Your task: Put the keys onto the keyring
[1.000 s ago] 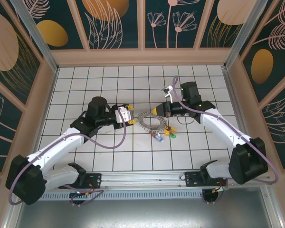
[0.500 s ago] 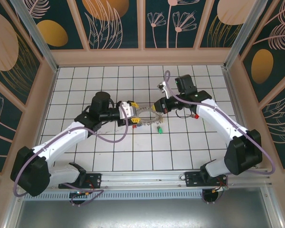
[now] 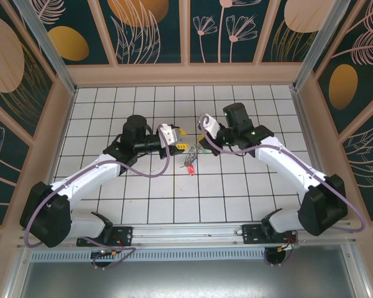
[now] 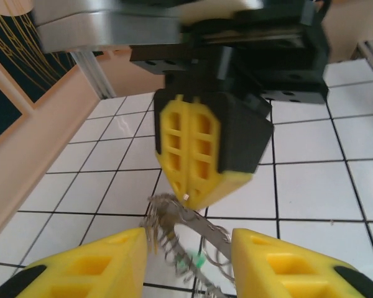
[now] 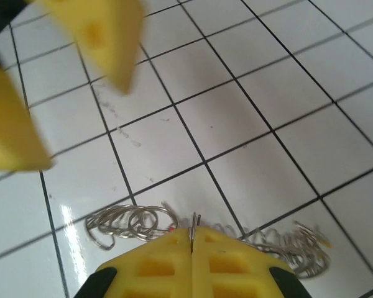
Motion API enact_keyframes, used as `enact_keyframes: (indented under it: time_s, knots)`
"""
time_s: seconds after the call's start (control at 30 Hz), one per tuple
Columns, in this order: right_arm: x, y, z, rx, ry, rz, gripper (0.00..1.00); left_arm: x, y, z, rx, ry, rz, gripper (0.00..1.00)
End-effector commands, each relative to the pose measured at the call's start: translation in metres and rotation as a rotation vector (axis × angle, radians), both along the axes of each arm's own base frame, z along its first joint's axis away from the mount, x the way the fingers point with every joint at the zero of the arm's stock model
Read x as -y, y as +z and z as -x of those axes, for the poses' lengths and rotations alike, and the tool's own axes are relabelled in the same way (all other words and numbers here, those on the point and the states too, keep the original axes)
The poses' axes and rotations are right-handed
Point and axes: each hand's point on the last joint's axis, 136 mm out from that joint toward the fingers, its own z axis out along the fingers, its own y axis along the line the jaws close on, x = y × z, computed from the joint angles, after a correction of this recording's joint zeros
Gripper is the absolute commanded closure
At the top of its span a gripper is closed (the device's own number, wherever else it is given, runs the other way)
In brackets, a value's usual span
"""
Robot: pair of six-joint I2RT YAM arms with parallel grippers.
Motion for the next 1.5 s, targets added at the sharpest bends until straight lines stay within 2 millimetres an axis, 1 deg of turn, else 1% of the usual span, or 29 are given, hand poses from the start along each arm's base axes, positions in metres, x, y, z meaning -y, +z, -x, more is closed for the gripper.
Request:
enact_keyframes:
  time_s: [0.0, 0.1, 0.2, 0.33, 0.43, 0.5, 0.63, 0.77, 1.0, 1.27, 1.47]
  knots:
    - [-0.008, 0.03, 0.006, 0.302, 0.156, -0.039, 1.0, 0.006, 0.017, 0.005, 0.013, -0.044, 0.055, 0.63]
    - [-0.009, 0.03, 0.015, 0.377, 0.23, -0.042, 1.0, 0.006, 0.012, 0.008, 0.018, -0.06, 0.043, 0.67]
    - [-0.009, 0.029, 0.02, 0.408, 0.271, -0.035, 1.0, 0.007, 0.008, 0.012, 0.007, -0.081, 0.045, 0.7]
    - [-0.012, 0.027, 0.032, 0.415, 0.353, -0.042, 1.0, 0.008, 0.004, 0.016, -0.007, -0.103, 0.052, 0.7]
    - [-0.015, 0.029, 0.036, 0.413, 0.366, -0.063, 1.0, 0.009, 0.002, 0.016, -0.012, -0.11, 0.053, 0.71]
    - [-0.016, 0.028, 0.037, 0.416, 0.366, -0.067, 1.0, 0.009, 0.0, 0.017, -0.015, -0.117, 0.051, 0.72]
    - [-0.017, 0.029, 0.039, 0.426, 0.366, -0.07, 1.0, 0.009, -0.012, 0.018, -0.023, -0.128, 0.022, 0.74]
    - [-0.016, 0.027, 0.039, 0.423, 0.368, -0.065, 1.0, 0.01, -0.018, 0.021, -0.034, -0.147, 0.015, 0.74]
    - [-0.016, 0.029, 0.038, 0.432, 0.357, -0.07, 1.0, 0.01, -0.028, 0.022, -0.051, -0.155, -0.013, 0.73]
    - [-0.02, 0.032, 0.038, 0.448, 0.357, -0.096, 1.0, 0.016, -0.032, 0.025, -0.057, -0.175, -0.028, 0.73]
    - [-0.021, 0.035, 0.039, 0.459, 0.355, -0.105, 1.0, 0.018, -0.035, 0.027, -0.059, -0.184, -0.039, 0.74]
